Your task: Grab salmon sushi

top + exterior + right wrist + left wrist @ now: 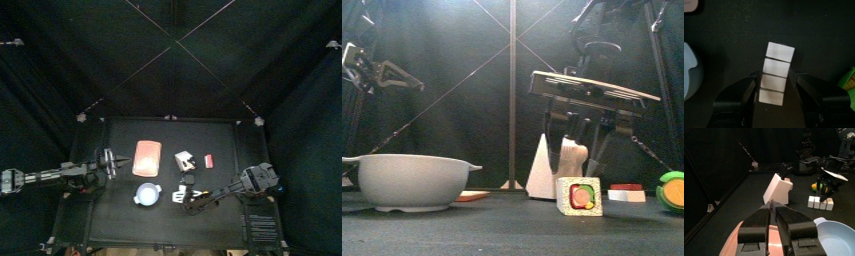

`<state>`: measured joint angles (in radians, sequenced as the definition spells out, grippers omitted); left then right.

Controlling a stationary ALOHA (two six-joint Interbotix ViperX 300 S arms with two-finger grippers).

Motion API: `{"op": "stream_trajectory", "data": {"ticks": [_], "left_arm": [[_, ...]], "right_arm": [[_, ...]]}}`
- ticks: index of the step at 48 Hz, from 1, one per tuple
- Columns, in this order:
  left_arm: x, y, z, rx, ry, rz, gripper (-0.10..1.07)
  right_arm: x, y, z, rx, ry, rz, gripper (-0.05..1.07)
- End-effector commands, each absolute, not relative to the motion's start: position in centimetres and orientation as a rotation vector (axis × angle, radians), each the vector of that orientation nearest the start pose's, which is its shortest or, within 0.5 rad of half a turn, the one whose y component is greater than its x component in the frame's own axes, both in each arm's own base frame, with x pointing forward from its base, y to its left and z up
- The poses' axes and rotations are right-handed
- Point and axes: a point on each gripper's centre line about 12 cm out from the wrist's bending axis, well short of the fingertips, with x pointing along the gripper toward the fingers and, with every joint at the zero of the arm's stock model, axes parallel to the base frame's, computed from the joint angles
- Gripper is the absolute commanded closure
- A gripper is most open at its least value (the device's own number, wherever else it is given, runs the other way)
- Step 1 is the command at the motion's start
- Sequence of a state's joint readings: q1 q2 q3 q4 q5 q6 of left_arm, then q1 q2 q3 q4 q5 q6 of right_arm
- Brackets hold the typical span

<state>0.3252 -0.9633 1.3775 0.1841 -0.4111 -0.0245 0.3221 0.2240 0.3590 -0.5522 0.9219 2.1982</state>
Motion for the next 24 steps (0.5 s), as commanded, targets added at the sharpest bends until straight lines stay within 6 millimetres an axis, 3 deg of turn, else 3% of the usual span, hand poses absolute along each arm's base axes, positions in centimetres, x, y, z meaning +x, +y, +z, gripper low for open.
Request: {"op": "stream_trajectory", "data": {"ticks": [1, 12, 24], "left_arm": [[17.6, 4.9, 23.0, 0.144, 0.013, 0.248, 0.43], [17.5, 5.0, 23.0, 0.145, 0.012, 0.250, 0.43], [17.5, 5.0, 22.8, 0.137, 0.020, 0.251, 0.43]], "right_arm": [[39.0, 7.9, 15.0, 1.062, 0.738, -1.123, 0.17], [38.9, 8.1, 16.1, 1.054, 0.719, -1.099, 0.18], [39.0, 8.2, 18.7, 1.002, 0.648, -1.011, 0.18]]}}
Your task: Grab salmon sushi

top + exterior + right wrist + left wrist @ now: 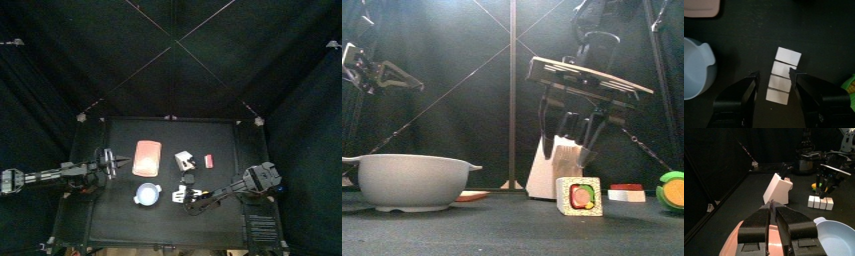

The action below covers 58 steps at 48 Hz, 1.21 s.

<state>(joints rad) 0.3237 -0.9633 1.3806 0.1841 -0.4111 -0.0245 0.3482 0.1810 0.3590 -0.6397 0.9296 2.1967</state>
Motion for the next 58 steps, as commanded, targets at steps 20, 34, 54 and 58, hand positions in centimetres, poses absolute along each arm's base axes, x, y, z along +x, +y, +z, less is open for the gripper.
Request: {"op": "stream_trajectory", "data": {"ticks": [20, 34, 54, 58], "left_arm": [[17.3, 5.1, 22.4, 0.120, 0.030, 0.260, 0.43], [17.2, 5.0, 22.1, 0.100, 0.033, 0.263, 0.43], [16.9, 5.2, 21.3, 0.052, 0.046, 0.283, 0.43], [16.9, 5.2, 21.2, 0.040, 0.044, 0.287, 0.43]], "right_arm": [[38.8, 7.2, 23.7, 0.822, 0.588, -0.841, 0.18], [36.3, 7.1, 27.4, 0.783, 0.544, -0.757, 0.18], [30.3, 3.9, 30.2, 0.735, 0.423, -0.747, 0.18], [29.0, 3.1, 30.0, 0.741, 0.417, -0.755, 0.18]]}}
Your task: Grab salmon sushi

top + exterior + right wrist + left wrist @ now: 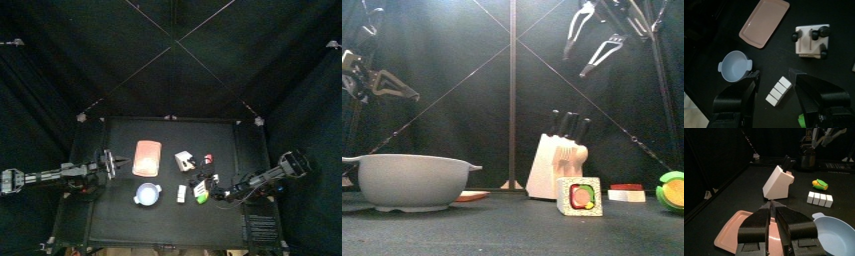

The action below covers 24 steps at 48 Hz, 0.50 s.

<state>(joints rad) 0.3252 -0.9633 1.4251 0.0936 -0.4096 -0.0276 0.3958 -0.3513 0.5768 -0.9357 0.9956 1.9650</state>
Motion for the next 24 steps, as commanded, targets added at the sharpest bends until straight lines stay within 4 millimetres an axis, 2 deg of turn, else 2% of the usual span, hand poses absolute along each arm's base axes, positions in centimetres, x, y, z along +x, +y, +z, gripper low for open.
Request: {"op": "stream_trajectory", "data": {"ticks": [1, 14, 24], "left_arm": [[16.9, 5.2, 21.3, 0.037, 0.042, 0.288, 0.43], [16.9, 4.7, 20.9, 0.022, 0.049, 0.265, 0.43], [17.0, 4.1, 20.9, 0.011, 0.047, 0.230, 0.43]], "right_arm": [[28.7, 2.8, 29.9, 0.744, 0.417, -0.760, 0.18], [23.8, 0.2, 28.2, 0.791, 0.417, -0.796, 0.18], [20.4, -3.8, 23.8, 0.912, 0.437, -1.022, 0.18]]}}
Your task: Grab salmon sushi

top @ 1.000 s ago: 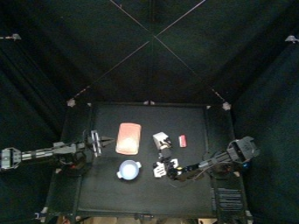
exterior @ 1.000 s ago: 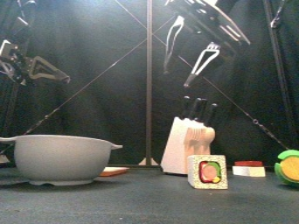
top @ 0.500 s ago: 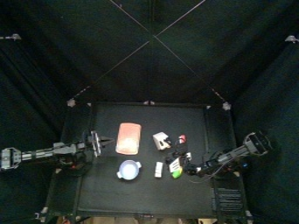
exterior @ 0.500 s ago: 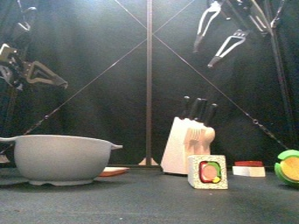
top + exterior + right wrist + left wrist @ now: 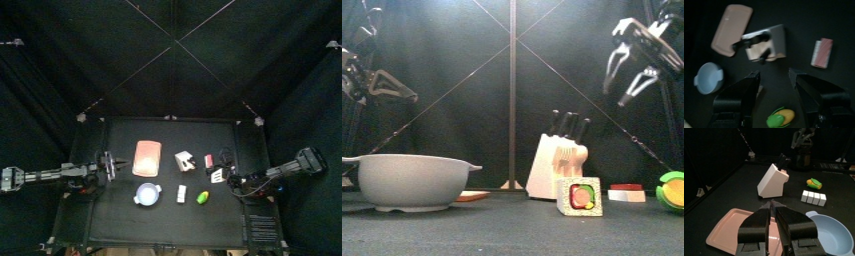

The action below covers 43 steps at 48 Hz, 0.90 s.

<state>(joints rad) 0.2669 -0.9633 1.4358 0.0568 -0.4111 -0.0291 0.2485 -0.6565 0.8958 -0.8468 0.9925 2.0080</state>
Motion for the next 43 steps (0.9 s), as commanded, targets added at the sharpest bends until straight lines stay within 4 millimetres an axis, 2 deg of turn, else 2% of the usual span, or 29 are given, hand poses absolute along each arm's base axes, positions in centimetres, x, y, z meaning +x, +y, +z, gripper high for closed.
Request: {"op": "stream_trajectory", "data": {"ticks": [1, 9, 17, 32, 43], "left_arm": [[17.0, 4.1, 20.9, 0.010, 0.045, 0.227, 0.43], [17.1, 3.9, 20.9, 0.006, 0.046, 0.221, 0.43], [17.0, 4.0, 20.7, 0.010, 0.051, 0.224, 0.43], [16.9, 4.2, 20.5, 0.011, 0.056, 0.237, 0.43], [16.9, 4.2, 20.5, 0.010, 0.056, 0.239, 0.43]], "right_arm": [[20.1, -4.2, 23.4, 0.920, 0.438, -1.045, 0.18], [18.8, -6.4, 19.7, 0.953, 0.471, -1.162, 0.18], [19.3, -7.6, 17.8, 0.958, 0.505, -1.176, 0.18], [20.3, -8.6, 15.8, 0.926, 0.567, -1.226, 0.18], [21.4, -8.9, 15.2, 0.909, 0.597, -1.241, 0.18]]}}
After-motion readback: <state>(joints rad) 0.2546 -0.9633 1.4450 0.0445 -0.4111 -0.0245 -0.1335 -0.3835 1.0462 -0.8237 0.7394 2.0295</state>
